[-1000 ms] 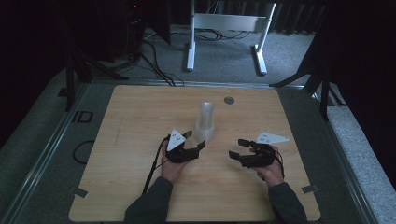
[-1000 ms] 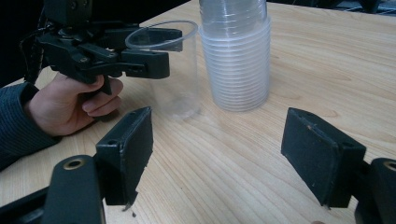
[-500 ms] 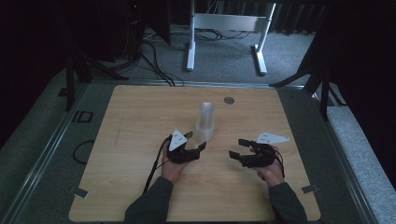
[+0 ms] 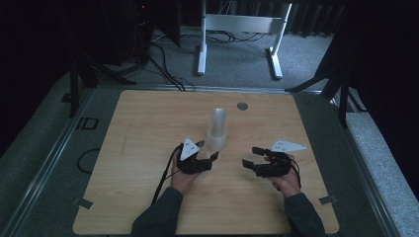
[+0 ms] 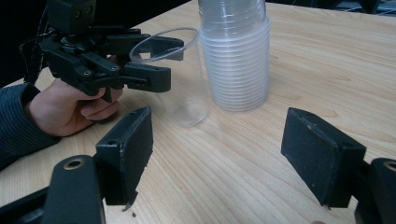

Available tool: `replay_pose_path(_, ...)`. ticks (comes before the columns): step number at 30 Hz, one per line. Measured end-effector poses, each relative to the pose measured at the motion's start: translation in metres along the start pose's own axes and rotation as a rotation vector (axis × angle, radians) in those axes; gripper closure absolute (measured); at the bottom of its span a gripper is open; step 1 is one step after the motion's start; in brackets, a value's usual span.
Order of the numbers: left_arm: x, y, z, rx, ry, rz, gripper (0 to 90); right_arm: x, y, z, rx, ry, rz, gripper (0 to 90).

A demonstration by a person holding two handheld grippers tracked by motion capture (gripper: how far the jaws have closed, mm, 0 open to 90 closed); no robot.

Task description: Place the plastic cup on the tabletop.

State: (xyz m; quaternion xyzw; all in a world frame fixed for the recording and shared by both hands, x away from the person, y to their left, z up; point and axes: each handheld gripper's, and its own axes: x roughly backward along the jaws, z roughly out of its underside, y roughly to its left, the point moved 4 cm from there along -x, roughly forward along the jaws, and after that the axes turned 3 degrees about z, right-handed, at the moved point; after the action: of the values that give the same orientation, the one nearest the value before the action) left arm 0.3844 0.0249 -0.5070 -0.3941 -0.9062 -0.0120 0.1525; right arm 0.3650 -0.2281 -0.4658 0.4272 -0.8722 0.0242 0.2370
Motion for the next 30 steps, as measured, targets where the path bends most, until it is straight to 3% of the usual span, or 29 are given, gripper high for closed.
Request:
replay_pose_path(17,0.014,-0.008,0.006,-0.032,0.033,0.038,26.6,-0.001,0.0,0.001,0.001,0.002,0.001,25.0)
replay_pose_path(21,0.014,-0.012,0.007,-0.038,0.055,0.044,19.8,0.0,0.0,0.001,0.0,0.001,0.0,25.0)
replay_pose_path(27,0.016,-0.01,0.008,-0.019,0.07,0.056,14.7,0.0,0.0,0.001,0.002,0.0,0.002,25.0)
replay_pose_path(30,0.02,-0.007,0.009,-0.003,0.071,0.037,14.0,0.001,-0.001,0.001,0.001,-0.001,0.003,25.0)
